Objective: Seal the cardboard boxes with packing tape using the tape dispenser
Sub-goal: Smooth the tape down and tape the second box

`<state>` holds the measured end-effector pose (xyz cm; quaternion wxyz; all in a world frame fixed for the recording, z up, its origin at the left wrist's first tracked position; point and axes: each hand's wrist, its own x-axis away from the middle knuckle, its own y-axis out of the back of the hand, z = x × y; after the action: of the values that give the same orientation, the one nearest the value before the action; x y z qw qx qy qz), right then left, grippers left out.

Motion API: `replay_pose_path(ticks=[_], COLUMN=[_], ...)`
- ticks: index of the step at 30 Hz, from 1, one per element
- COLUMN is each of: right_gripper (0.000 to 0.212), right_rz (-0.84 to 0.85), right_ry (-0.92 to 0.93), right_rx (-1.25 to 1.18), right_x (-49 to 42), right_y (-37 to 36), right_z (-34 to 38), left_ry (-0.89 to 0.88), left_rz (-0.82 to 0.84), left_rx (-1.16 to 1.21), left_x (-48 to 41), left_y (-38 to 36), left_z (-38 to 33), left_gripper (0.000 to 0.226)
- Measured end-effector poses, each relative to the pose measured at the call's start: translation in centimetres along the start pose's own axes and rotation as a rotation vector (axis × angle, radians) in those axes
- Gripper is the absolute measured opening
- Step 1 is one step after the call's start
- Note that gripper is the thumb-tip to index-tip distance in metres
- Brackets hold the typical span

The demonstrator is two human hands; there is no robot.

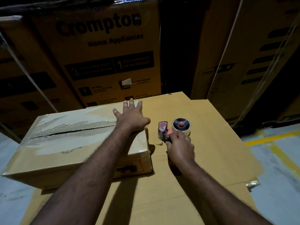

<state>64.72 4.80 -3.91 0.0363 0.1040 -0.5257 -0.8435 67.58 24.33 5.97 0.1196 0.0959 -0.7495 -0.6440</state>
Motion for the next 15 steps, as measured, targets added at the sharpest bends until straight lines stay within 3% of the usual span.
replay_pose_path(ticks=[2,4,6,10,13,15], right_gripper=[0.027,0.034,0.042,0.056,0.070,0.072], right_rz=[-0.105,-0.142,-0.120,-0.082,0.206,0.281], right_ry=[0.083,0.118,0.179,0.319,0.177,0.146], right_rx=[-0.279,-0.652,-0.796,-0.531,-0.398,-0.360], right_x=[0.7,1.9,3.6,6.5,7.3,7.4], right_y=[2.0,4.5,6.6,6.6,5.0,4.5], right_z=[1.8,4.4,7.0,10.0,9.9,9.6], left_ry=[0.006,0.011,0.014,-0.005,-0.031,-0.020], left_rz=[0.006,0.022,0.039,0.063,0.061,0.025], left_rx=[0.000,0.006,0.011,0.009,0.115,0.198], left_x=[0.0,-0.1,-0.2,-0.2,-1.2,-2.0], left_y=[0.0,0.2,0.4,0.6,1.2,1.8], left_z=[-0.1,-0.2,-0.4,-0.1,1.1,1.9], left_gripper=[0.096,0.097,0.097,0.095,0.079,0.066])
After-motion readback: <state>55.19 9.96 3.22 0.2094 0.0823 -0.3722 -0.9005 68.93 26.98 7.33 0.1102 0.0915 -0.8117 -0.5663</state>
